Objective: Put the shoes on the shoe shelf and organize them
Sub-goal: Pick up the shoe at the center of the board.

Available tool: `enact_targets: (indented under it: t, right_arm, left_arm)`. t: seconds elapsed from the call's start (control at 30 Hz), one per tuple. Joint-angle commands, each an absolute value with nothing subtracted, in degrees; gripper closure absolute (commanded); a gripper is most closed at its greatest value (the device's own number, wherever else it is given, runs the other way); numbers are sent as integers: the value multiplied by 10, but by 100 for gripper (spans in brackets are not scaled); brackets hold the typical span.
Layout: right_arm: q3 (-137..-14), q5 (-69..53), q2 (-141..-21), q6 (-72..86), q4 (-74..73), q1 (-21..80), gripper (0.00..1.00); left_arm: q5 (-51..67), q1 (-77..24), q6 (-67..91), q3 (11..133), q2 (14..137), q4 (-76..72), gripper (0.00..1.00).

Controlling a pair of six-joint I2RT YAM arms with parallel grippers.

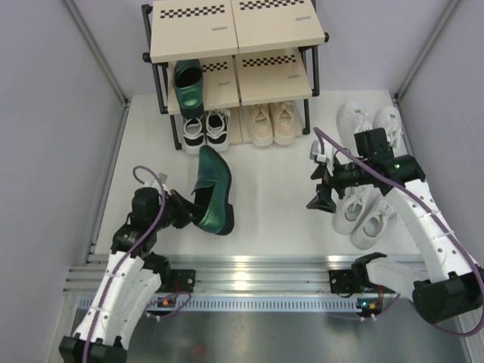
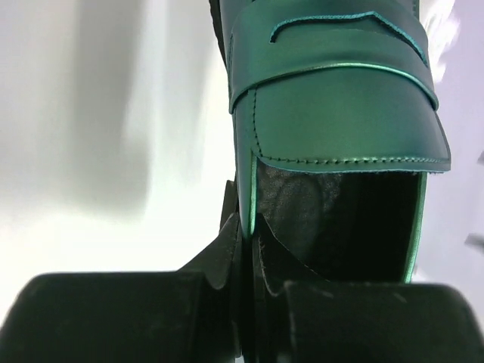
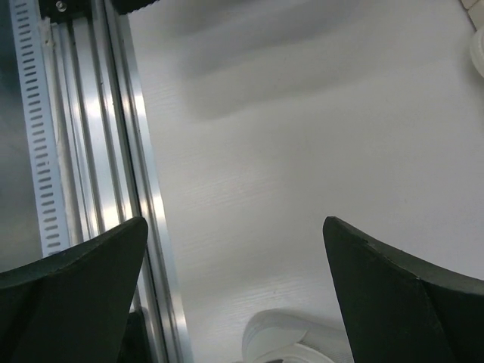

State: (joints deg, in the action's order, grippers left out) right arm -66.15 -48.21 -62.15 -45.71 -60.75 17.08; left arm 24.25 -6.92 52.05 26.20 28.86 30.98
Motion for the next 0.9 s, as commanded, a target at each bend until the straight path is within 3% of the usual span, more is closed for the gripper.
enact_targets:
  t: [0.0, 0.3, 0.37, 0.6, 0.87]
  right_arm:
    - [-703, -461, -602, -345, -531, 178, 1]
    - [-708, -461, -613, -273, -523, 178, 1]
    - [-701, -426, -617, -245, -512, 178, 1]
    - [-670, -415, -609, -210, -517, 182, 0]
    - [-644, -290, -580, -255, -474, 308, 1]
  left_arm:
    - [245, -155, 554, 301, 301, 273, 100]
    - [70, -506, 550, 407, 471, 223, 100]
    - [48, -543, 547, 435, 508, 213, 100]
    - [-37, -616, 618, 490, 626, 138, 100]
    - [-41, -625, 728, 475, 714, -20, 100]
